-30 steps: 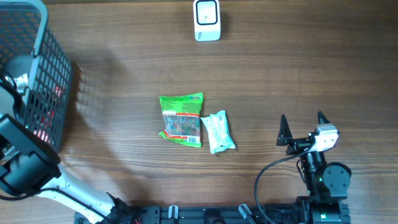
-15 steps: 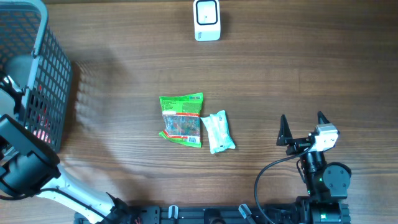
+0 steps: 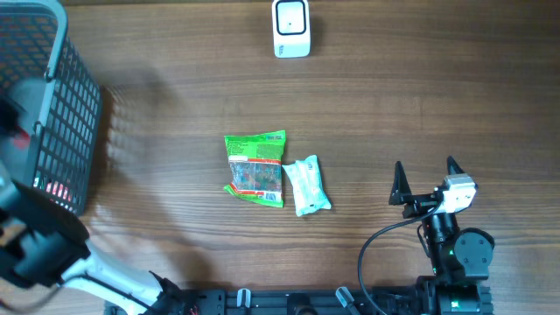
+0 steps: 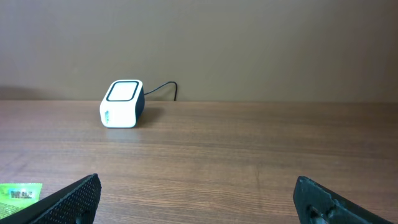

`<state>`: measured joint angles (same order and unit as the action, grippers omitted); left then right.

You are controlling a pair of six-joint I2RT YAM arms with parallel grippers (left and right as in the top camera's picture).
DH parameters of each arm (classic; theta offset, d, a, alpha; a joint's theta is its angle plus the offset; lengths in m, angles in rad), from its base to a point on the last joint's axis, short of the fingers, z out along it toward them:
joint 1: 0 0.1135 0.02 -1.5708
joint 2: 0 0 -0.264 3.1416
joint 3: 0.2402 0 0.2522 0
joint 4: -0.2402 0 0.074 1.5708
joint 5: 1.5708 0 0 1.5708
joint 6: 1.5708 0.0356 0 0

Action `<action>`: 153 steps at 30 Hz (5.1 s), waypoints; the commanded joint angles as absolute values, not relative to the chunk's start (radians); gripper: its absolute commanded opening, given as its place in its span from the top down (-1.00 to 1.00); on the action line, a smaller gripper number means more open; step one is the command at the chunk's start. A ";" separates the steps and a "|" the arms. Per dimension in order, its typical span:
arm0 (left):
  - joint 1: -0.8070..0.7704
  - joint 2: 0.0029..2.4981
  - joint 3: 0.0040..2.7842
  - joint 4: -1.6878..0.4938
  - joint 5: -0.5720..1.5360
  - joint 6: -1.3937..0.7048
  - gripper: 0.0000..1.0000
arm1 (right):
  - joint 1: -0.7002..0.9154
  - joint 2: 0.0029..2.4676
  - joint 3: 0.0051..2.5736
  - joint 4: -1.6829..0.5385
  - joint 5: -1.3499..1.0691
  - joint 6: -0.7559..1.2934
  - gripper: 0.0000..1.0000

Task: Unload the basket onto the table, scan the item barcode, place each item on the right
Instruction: 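Grasp the red Nescafe 3in1 stick in the basket with the left gripper, then hand the red Nescafe stick from the left gripper to the right gripper, then lower the red stick with the right gripper beside the tissue pack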

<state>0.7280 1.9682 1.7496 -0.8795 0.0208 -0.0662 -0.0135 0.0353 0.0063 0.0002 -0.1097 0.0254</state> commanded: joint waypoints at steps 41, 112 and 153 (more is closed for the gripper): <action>-0.170 1.606 0.885 -0.014 1.436 -0.764 0.92 | -0.008 0.031 0.005 0.011 -0.167 0.243 -0.99; -0.190 1.596 0.905 -0.176 0.756 -0.425 -0.04 | 0.394 1.660 1.042 -0.743 -0.001 0.156 -0.20; -0.263 1.440 1.146 -0.787 0.181 -0.344 0.30 | 0.227 1.760 0.947 -0.421 -0.914 -0.101 0.90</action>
<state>-0.2600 1.4342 1.1458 -0.7856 0.2050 -0.3592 0.3054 1.7531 0.9413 -0.4446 -0.5663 0.0349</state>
